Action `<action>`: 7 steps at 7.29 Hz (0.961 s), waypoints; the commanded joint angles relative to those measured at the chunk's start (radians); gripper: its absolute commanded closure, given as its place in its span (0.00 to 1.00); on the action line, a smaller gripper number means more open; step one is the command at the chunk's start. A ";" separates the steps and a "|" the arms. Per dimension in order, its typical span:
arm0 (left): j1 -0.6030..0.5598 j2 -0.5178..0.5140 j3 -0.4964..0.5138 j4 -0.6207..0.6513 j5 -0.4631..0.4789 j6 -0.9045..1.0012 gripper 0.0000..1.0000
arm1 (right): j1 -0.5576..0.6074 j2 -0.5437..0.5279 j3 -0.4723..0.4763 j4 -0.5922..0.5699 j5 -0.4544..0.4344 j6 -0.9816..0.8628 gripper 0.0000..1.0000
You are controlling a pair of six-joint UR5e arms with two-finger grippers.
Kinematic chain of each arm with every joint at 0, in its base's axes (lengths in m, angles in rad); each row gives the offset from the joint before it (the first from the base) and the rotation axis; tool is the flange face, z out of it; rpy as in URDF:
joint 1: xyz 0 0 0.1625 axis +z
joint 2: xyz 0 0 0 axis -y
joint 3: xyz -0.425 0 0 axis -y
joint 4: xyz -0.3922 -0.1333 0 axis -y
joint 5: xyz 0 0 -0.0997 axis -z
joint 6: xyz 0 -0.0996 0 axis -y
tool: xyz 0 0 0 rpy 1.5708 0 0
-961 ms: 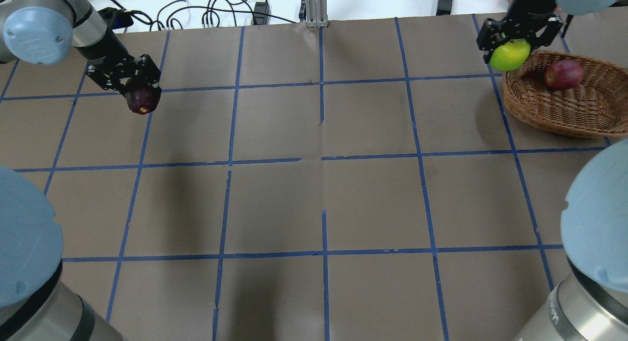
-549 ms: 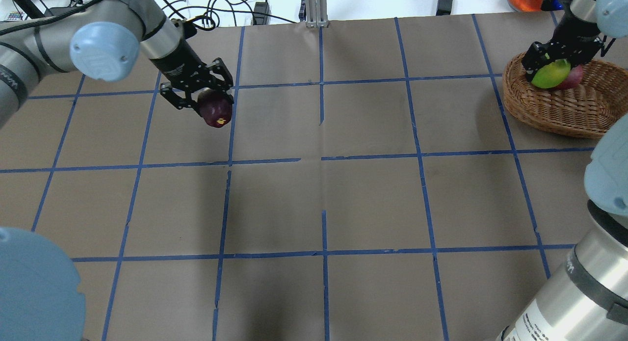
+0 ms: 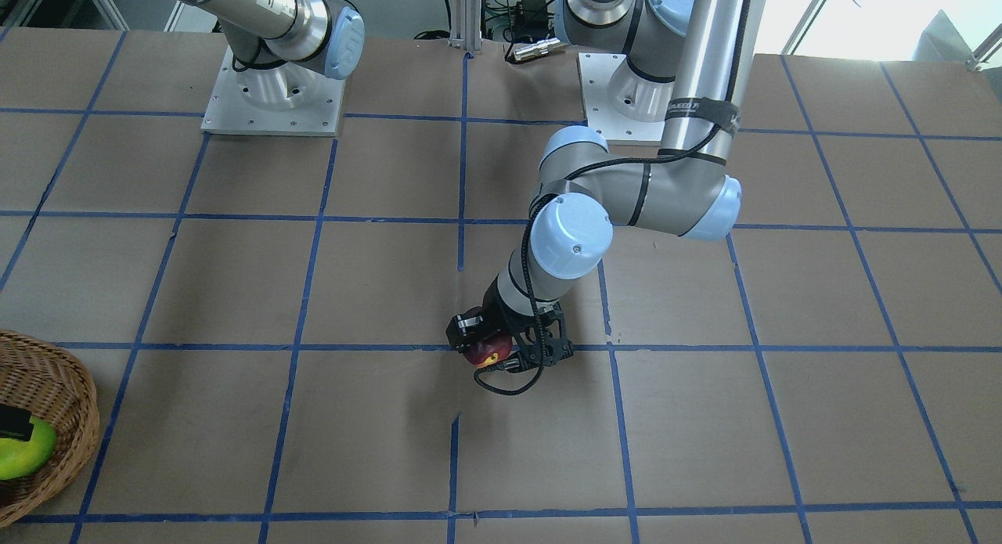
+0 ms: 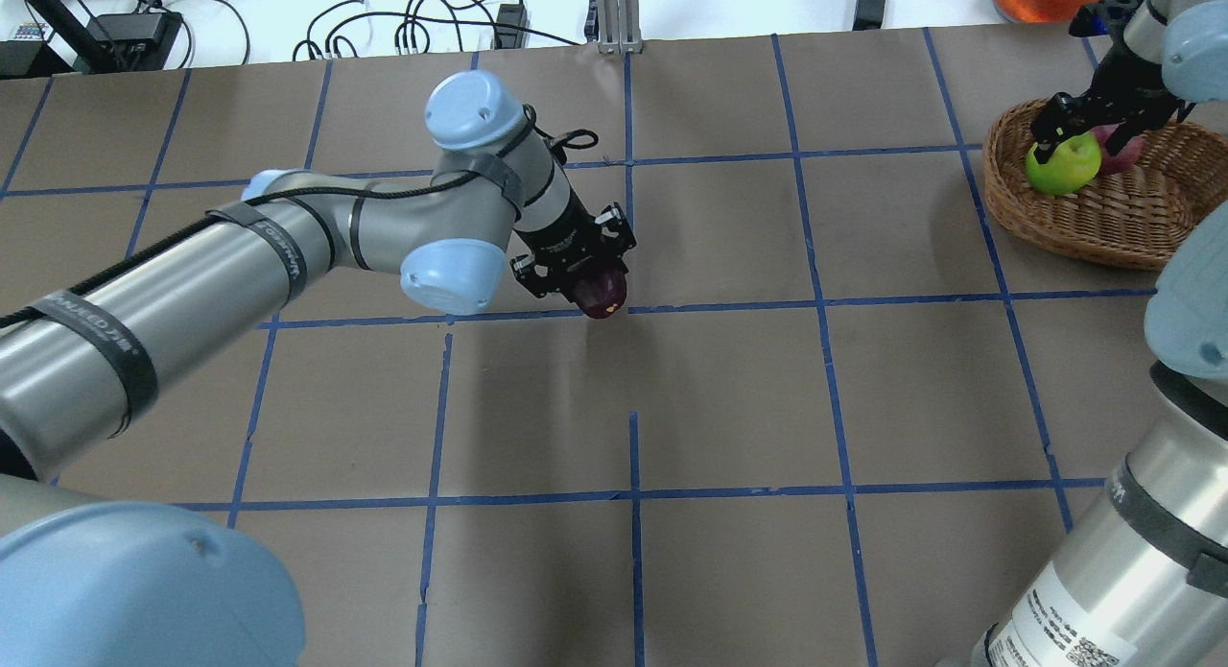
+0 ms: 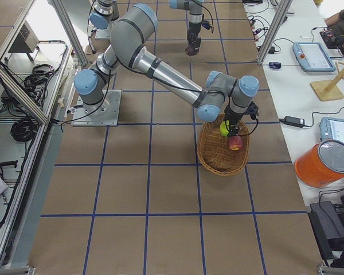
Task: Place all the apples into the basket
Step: 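Drop the green apple into the basket while left carries dark apple to center, then release the dark red apple at center with left while right lifts away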
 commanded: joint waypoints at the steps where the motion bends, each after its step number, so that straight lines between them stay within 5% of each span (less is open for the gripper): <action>1: -0.040 -0.005 -0.050 0.081 0.003 -0.045 0.00 | 0.029 -0.064 -0.004 0.030 -0.004 0.005 0.00; 3: -0.028 0.070 0.022 -0.080 -0.017 -0.048 0.00 | 0.124 -0.162 0.005 0.160 0.010 0.078 0.00; 7: 0.177 0.305 0.232 -0.868 0.003 0.273 0.00 | 0.459 -0.236 0.084 0.198 0.140 0.378 0.00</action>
